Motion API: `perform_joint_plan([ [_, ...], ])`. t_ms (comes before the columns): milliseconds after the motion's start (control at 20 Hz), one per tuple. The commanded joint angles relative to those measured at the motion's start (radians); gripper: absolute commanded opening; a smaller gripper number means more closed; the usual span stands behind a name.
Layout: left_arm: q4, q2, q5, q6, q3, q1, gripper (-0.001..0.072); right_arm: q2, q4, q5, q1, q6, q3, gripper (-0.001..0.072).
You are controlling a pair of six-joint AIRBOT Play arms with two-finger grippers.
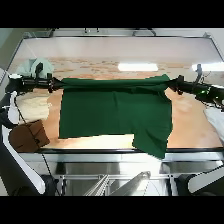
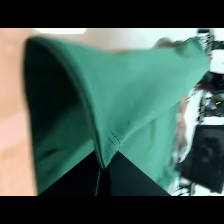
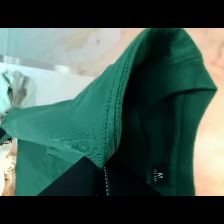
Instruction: Fold the shirts.
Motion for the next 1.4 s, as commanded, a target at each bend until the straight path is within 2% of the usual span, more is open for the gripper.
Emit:
perform_joint_plan([
  [0,0.119,-0.007,-0.027,-0.011,-0.01,-0.024,0.0015,-0.03,-0.026,-0.01,0.0,0.003,0.003,0.002],
  [150,0.193,-0.006,-0.034,-0.011,-0.009,-0.065,0.0015,-0.039,-0.07,-0.035,0.0,0.048,0.003,0.0021],
  [200,0.212,-0.006,-0.036,-0.011,-0.008,-0.074,0.0016,-0.037,-0.092,-0.034,-0.002,0.074,0.003,0.0062],
  [250,0.239,-0.006,-0.05,-0.013,-0.002,-0.076,0.0018,-0.035,-0.122,-0.032,-0.008,0.114,0.006,0.0208],
  [300,0.284,-0.006,-0.075,-0.025,0.019,-0.076,0.0051,-0.032,-0.161,-0.007,-0.019,0.158,0.015,0.0256],
  [350,0.334,-0.005,-0.104,-0.068,0.047,-0.075,0.0287,-0.025,-0.211,0.029,-0.039,0.206,0.027,0.0256],
  [450,0.401,0.026,-0.135,-0.134,0.073,-0.047,0.0486,0.006,-0.301,0.108,-0.092,0.303,0.037,0.0256],
  [500,0.394,0.059,-0.127,-0.147,0.05,-0.026,0.0549,0.03,-0.337,0.154,-0.117,0.321,0.037,0.0257],
  [650,0.399,0.184,-0.131,-0.174,-0.079,0.042,0.0548,0.128,-0.496,0.288,-0.161,0.378,-0.01,0.0254],
  [800,0.396,0.307,-0.134,-0.161,-0.281,0.092,0.0548,0.281,-0.611,0.252,-0.161,0.399,-0.214,0.025],
  [900,0.393,0.371,-0.127,-0.115,-0.394,0.101,0.0548,0.377,-0.615,0.172,-0.16,0.396,-0.386,0.0266],
  [950,0.387,0.397,-0.127,-0.09,-0.435,0.1,0.0507,0.41,-0.607,0.137,-0.156,0.391,-0.459,0.037],
  [1000,0.371,0.421,-0.121,-0.061,-0.471,0.099,0.0417,0.428,-0.59,0.12,-0.143,0.364,-0.519,0.0435],
  [1050,0.338,0.438,-0.121,-0.04,-0.493,0.098,0.0382,0.43,-0.578,0.119,-0.124,0.347,-0.56,0.0435],
  [1150,0.273,0.458,-0.149,-0.033,-0.504,0.098,0.0383,0.42,-0.571,0.09,-0.054,0.34,-0.61,0.0435],
  [1350,0.315,0.533,-0.182,-0.062,-0.504,0.124,0.0385,0.392,-0.511,-0.008,0.146,0.34,-0.621,0.0435],
])
